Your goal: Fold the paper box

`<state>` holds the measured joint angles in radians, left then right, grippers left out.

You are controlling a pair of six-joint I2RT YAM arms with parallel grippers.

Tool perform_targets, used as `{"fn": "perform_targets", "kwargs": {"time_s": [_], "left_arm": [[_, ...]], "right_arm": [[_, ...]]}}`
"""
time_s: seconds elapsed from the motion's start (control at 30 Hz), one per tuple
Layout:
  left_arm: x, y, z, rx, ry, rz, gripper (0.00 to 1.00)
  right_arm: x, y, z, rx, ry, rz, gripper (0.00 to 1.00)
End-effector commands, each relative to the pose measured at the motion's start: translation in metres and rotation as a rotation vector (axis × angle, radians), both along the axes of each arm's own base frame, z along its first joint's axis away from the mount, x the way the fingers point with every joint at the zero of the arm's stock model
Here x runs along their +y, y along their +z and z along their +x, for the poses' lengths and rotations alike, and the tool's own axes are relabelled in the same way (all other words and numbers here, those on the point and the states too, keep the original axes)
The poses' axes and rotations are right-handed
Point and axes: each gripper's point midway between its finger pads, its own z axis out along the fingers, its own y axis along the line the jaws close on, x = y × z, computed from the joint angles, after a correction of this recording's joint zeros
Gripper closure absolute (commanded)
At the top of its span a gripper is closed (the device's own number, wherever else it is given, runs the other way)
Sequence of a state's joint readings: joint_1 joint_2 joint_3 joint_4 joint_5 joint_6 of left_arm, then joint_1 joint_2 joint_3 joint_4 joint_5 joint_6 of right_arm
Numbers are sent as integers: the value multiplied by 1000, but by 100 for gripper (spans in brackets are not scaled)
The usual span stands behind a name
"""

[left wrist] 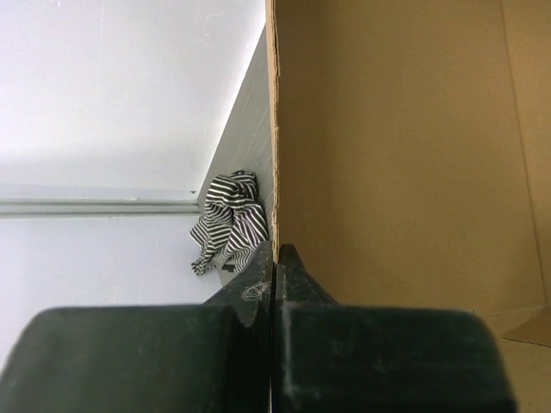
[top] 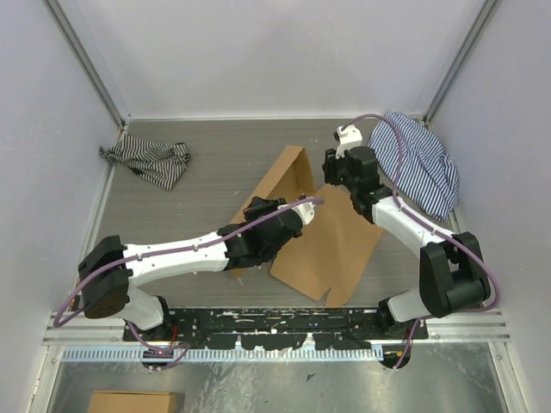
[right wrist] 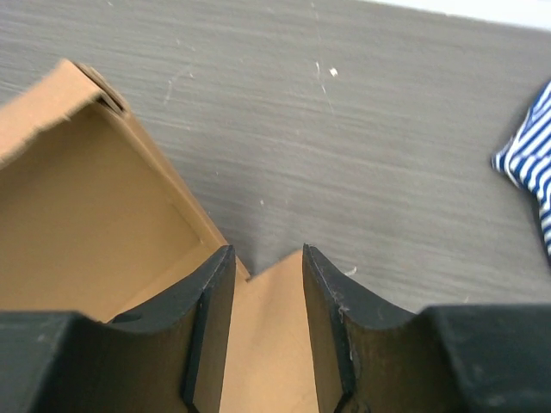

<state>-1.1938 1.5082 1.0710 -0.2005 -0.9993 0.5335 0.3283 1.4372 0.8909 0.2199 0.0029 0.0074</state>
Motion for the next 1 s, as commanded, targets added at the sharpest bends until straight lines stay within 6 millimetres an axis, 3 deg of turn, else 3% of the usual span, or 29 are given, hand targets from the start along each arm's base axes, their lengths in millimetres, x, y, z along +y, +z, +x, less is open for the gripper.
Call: {"fn": "perform_targets", "kwargs": {"time_s": [0.0,0.23,0.43,0.63,0.97], "left_arm": [[7,8,-1,-10,46,21,100],[13,5,-3,-19,18,43,100],[14,17,-6,-29,-36,-16,100],[13,19,-7,-27,-54,-12,100],[9,19,-7,-22,-62,-31,100]], "right_arm": [[-12,7,-14,16,-79,34,57],[-7,1,-18,24,-43,38,57],[29,-9,-18,15,204,38,56],[55,-15,-4,-3,373,40,55],[71,-24,15,-53,434,68,54]]}}
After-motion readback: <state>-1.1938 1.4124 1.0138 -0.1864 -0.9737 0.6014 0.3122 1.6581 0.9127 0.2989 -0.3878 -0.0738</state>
